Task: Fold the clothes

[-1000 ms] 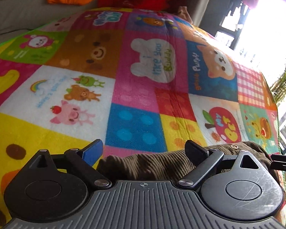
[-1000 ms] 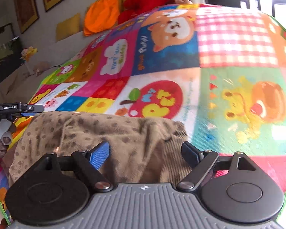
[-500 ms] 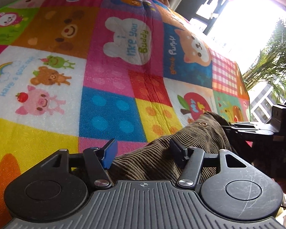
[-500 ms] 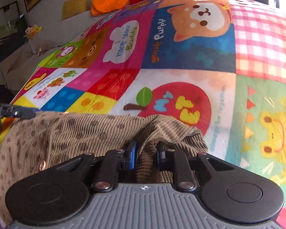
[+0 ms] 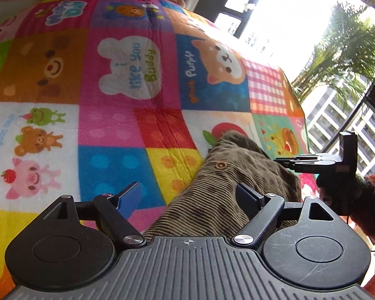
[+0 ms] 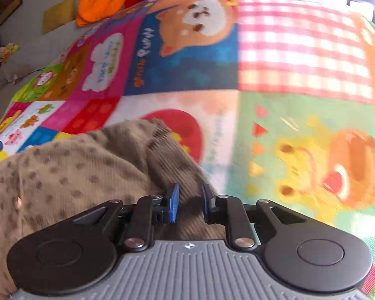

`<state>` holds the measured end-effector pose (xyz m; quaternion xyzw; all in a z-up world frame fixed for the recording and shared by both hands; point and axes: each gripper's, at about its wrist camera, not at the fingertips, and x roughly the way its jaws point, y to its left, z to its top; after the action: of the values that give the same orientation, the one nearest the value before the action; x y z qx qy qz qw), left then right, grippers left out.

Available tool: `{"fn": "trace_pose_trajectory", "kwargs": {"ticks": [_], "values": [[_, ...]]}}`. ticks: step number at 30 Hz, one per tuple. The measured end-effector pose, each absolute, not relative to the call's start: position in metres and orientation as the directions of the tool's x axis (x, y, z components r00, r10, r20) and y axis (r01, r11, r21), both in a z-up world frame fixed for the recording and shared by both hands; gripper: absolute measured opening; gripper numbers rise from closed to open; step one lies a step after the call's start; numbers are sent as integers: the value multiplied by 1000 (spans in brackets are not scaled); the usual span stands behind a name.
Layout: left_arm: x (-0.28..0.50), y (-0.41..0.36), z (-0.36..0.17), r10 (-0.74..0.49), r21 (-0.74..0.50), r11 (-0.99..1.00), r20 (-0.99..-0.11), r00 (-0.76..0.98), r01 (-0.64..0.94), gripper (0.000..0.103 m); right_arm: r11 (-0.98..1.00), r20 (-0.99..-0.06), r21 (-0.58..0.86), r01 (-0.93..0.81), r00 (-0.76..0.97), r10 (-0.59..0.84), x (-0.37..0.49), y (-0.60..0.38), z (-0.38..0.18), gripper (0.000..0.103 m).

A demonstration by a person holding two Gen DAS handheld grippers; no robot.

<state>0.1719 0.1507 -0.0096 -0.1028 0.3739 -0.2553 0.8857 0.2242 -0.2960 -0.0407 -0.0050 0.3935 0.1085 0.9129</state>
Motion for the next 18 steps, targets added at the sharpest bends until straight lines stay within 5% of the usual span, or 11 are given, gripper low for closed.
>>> {"fn": "trace_pose_trajectory", "kwargs": {"ticks": [1,4,9,11,16,18], "values": [[175,141,-12,-528,-350,848,-629,571,398,90,980,-716,119,-157,671,194,212,-312,-41,27],[184,120,-20,-517,-303,844,-684,515,444,91,949,-689,311,-42,678,256,175,-354,-40,61],[193,119,-33,-502,-310,852,-713,490,423,94,818,-641,573,48,647,412,143,-372,-55,67],[192,122,-35,-504,-324,854,-709,493,408,94,810,-625,586,26,651,431,146,-358,-56,78],[175,125,-33,-492,-320,865,-692,528,387,78,824,-618,561,-82,620,483,172,-311,-57,70],[169,126,-31,-488,-314,868,-683,543,384,73,878,-646,455,-152,622,442,187,-289,-55,42]]}}
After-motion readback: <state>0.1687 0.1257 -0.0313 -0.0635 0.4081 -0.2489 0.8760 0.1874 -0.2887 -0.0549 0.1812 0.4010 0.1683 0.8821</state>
